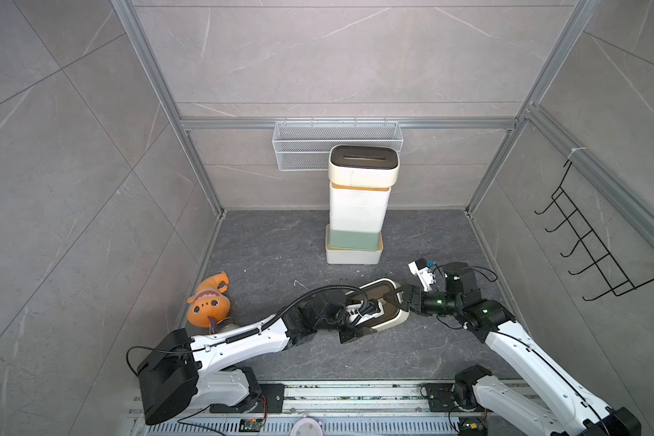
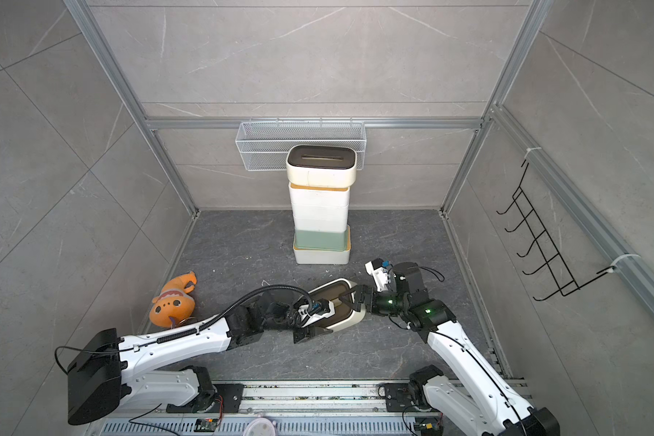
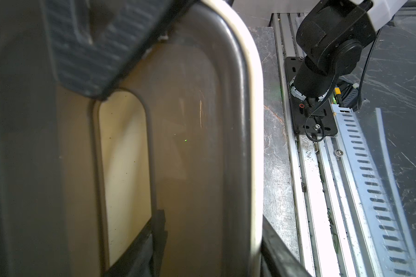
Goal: Stack the tissue boxes
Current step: Pick up the tissue box from the center of the board.
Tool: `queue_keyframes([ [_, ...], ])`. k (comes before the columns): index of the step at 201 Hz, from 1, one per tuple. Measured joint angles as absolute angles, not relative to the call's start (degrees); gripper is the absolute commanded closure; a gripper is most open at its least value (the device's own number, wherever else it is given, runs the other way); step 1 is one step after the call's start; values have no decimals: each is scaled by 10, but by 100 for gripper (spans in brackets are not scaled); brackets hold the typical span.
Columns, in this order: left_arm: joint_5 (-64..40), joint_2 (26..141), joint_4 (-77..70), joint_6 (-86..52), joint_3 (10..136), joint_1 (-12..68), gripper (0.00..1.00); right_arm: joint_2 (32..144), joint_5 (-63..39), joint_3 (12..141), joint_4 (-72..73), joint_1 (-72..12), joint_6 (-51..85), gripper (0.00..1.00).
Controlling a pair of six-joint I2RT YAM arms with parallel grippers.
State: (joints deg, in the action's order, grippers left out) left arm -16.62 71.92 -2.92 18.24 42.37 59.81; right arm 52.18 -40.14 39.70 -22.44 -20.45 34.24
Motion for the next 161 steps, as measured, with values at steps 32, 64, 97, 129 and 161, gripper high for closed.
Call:
queue_keyframes([
  [32,-166,719,-19,186,424,599,65,522,-401,398,-229,-210,340,20],
  [64,-166,721,-16,188,424,599,64,522,-398,401,-236,-214,338,24],
  [97,-165,729,-15,191,428,599,62,524,-388,402,-241,-217,336,31],
  [129,-165,735,-10,191,434,599,59,524,-377,404,-246,-219,334,37],
  [161,-164,737,7,189,443,600,53,524,-372,406,-252,-222,332,42],
])
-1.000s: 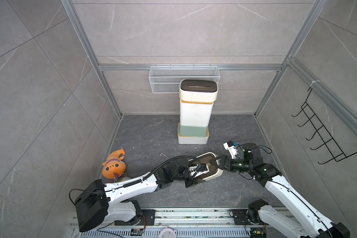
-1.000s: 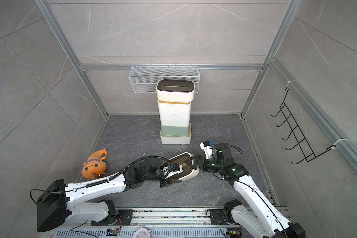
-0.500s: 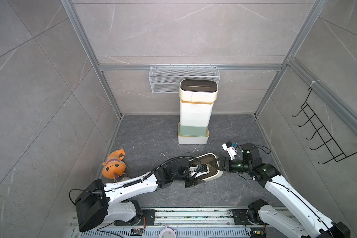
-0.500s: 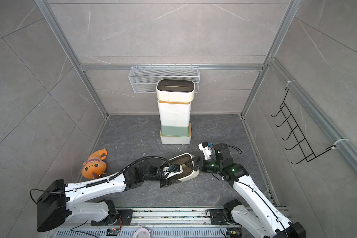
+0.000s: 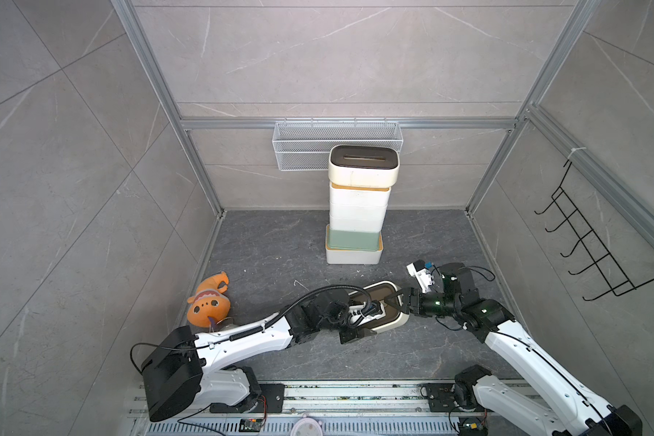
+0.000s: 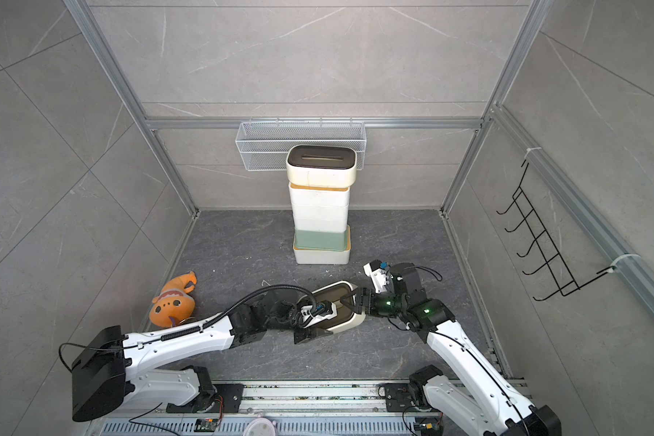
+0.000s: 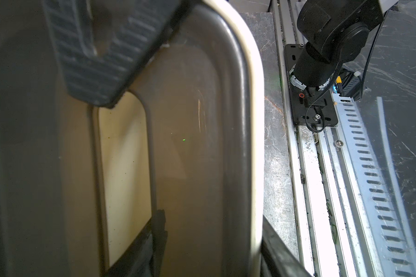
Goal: Stack the tissue boxes
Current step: Pick up the tissue box from the center of the board.
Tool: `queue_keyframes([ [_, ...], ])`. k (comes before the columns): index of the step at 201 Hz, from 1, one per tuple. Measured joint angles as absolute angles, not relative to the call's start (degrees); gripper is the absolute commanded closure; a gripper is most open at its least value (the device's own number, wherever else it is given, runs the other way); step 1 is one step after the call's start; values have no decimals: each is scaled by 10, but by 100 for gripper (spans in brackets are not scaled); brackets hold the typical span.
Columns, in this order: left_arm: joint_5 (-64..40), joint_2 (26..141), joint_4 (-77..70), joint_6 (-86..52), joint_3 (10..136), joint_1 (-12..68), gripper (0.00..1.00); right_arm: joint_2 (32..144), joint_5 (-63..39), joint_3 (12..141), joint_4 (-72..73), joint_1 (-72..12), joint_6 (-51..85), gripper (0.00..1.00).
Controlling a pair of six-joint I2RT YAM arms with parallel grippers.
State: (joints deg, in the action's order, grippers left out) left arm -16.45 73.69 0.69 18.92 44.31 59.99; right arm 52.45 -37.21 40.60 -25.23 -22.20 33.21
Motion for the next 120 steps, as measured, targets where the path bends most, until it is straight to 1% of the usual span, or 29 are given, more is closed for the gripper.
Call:
queue_keyframes([
  [45,-163,745,23,185,459,600,46,524,-362,413,-262,-223,328,49],
  [74,-159,755,35,180,473,601,38,524,-352,413,-266,-224,321,52],
  [120,-151,765,47,172,498,601,34,524,-341,413,-269,-226,317,54],
])
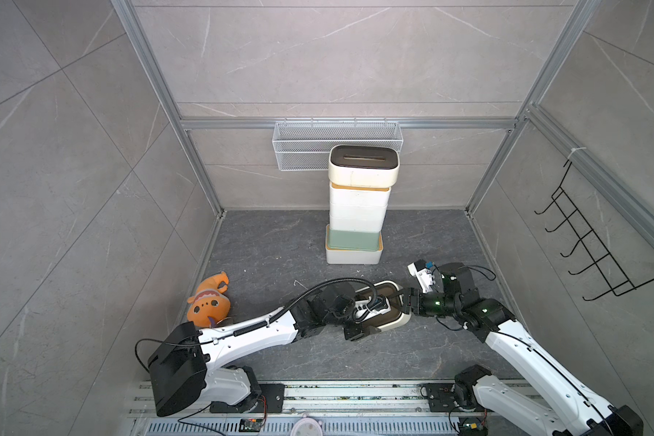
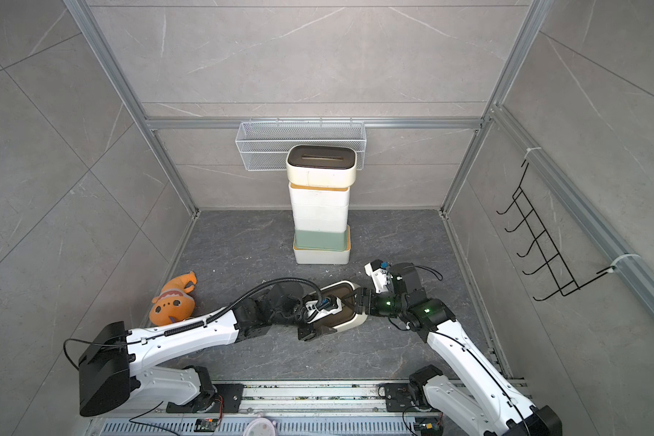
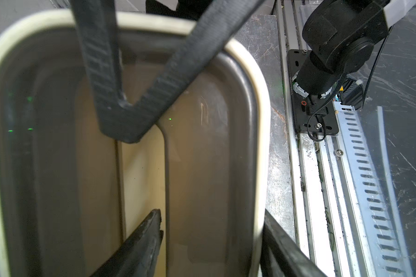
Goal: Stack the tissue boxes
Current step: Pick up the tissue box from the center of the board.
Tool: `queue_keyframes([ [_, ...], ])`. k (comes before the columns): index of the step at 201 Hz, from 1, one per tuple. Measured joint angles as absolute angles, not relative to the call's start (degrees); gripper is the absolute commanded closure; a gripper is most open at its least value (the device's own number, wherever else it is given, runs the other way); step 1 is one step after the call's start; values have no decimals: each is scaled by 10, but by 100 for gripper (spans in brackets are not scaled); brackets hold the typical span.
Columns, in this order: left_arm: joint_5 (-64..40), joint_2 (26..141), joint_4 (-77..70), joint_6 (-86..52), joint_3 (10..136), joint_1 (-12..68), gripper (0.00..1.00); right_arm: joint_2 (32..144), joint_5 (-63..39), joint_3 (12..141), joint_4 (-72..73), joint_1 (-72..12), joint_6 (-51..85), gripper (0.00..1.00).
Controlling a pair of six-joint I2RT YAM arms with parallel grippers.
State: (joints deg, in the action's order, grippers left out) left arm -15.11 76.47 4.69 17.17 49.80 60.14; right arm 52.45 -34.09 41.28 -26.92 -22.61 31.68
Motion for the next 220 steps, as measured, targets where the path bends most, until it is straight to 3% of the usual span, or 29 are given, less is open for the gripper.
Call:
queue_keyframes([
  [32,-145,769,56,163,510,602,25,524,-334,413,-272,-228,317,55],
  [35,-143,769,60,162,513,602,21,524,-333,413,-272,-228,317,55],
  [41,-142,769,64,158,518,602,3,524,-330,413,-272,-229,317,55],
  [44,-142,769,68,156,522,602,1,524,-326,413,-272,-229,317,55],
  [93,-98,723,91,106,582,601,0,522,-307,413,-277,-232,317,56],
  [164,61,581,152,-2,655,601,0,480,-257,442,-301,-232,334,56],
  [220,189,418,197,-25,557,600,0,474,-230,544,-295,-232,378,56],
])
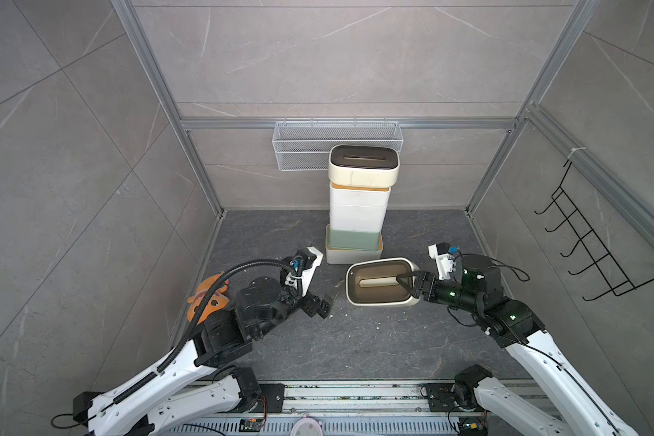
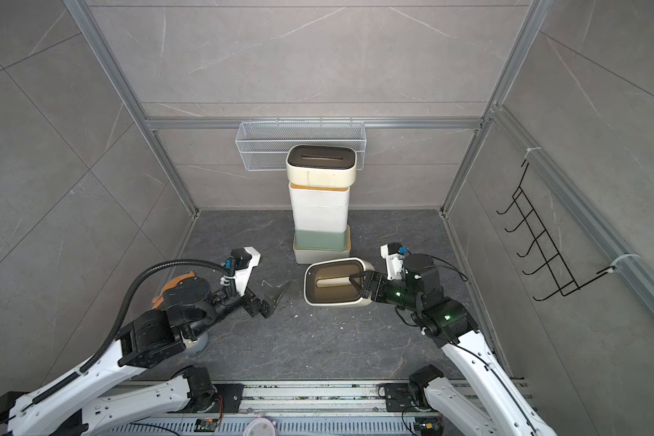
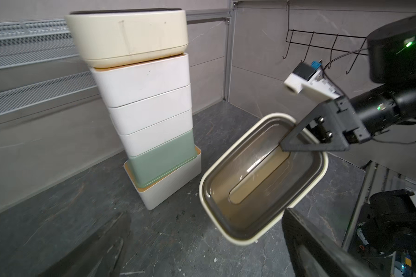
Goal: Stack the tissue boxes
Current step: Pick up the tissue box from the center of the board, then place the tissue box at the tissue box.
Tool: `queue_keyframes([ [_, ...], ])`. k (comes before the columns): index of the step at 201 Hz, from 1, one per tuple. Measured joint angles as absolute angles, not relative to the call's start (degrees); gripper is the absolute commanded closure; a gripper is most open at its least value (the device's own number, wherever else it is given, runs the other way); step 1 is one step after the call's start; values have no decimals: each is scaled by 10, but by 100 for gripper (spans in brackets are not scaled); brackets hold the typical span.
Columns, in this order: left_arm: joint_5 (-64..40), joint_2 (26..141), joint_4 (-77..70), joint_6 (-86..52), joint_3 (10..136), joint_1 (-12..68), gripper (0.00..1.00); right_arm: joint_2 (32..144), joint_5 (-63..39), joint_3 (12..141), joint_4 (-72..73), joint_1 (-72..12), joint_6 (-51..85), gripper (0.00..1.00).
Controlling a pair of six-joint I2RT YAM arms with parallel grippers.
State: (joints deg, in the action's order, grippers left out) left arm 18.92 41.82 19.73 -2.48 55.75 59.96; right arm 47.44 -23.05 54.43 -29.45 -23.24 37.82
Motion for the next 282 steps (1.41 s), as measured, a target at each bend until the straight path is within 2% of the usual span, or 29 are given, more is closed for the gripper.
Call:
queue_keyframes([
  [33,220,353,221,-25,497,599,0,525,-231,651,-264,-232,413,56],
  [93,235,360,236,-24,473,599,0,702,-230,913,-229,-232,457,55],
  [129,234,366,236,-25,473,599,0,830,-229,1115,-242,-232,477,55],
  [160,227,366,236,-25,471,599,0,952,-229,1326,-298,-228,489,55],
  [206,220,366,236,-25,469,599,0,1173,-256,1735,-424,-194,523,56],
  [282,219,368,236,-25,469,599,0,1203,-282,1715,-488,-149,544,54],
])
